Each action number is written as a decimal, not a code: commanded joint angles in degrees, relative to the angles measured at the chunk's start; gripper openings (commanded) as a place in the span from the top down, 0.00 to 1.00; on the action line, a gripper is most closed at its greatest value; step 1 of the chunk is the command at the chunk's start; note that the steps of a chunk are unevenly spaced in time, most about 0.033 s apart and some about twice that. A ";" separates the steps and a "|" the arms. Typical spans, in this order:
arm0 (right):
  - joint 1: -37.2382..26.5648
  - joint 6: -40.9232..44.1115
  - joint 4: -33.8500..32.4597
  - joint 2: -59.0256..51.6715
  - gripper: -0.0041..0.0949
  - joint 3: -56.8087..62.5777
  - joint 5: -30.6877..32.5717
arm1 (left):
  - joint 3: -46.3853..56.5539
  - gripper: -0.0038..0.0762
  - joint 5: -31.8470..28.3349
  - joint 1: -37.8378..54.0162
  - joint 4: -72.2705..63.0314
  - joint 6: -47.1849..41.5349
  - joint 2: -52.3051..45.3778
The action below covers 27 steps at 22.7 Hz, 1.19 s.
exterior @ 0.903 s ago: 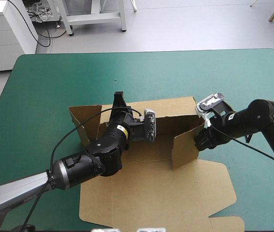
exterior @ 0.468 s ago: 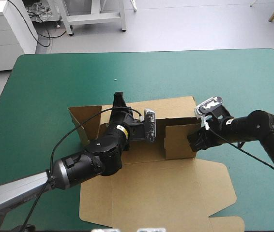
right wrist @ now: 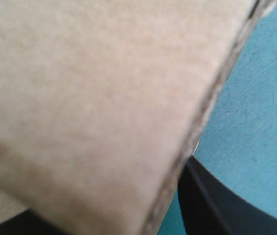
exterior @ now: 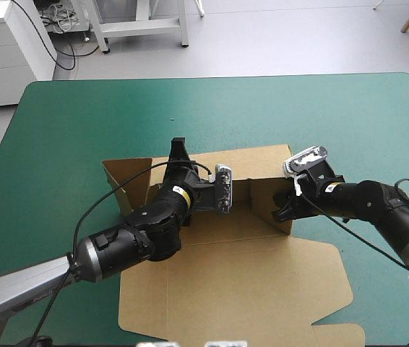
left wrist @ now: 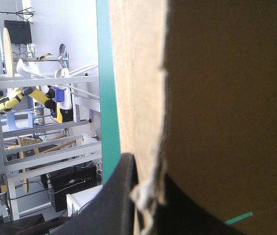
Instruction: Fold the box
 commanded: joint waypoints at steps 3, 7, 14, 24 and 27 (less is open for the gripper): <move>4.48 9.76 -5.57 -1.50 0.73 -1.32 -7.02 | -0.57 0.96 -3.89 -0.83 -7.37 0.04 -0.08; 5.11 17.23 -9.55 -1.50 0.97 -1.32 -6.47 | -0.57 0.96 -3.89 -0.83 -7.45 0.04 -0.08; 5.11 21.07 -9.32 -1.50 0.97 -1.32 -9.67 | -0.67 0.69 -3.92 -0.93 -8.05 0.35 -1.85; 5.11 24.79 -10.31 5.12 0.97 -3.57 -14.39 | -2.06 0.47 -1.62 -9.50 -13.58 0.35 -6.85; 5.11 24.79 -10.31 6.50 0.97 -5.44 -13.83 | -2.06 0.47 0.76 -13.23 -11.87 -0.36 -7.30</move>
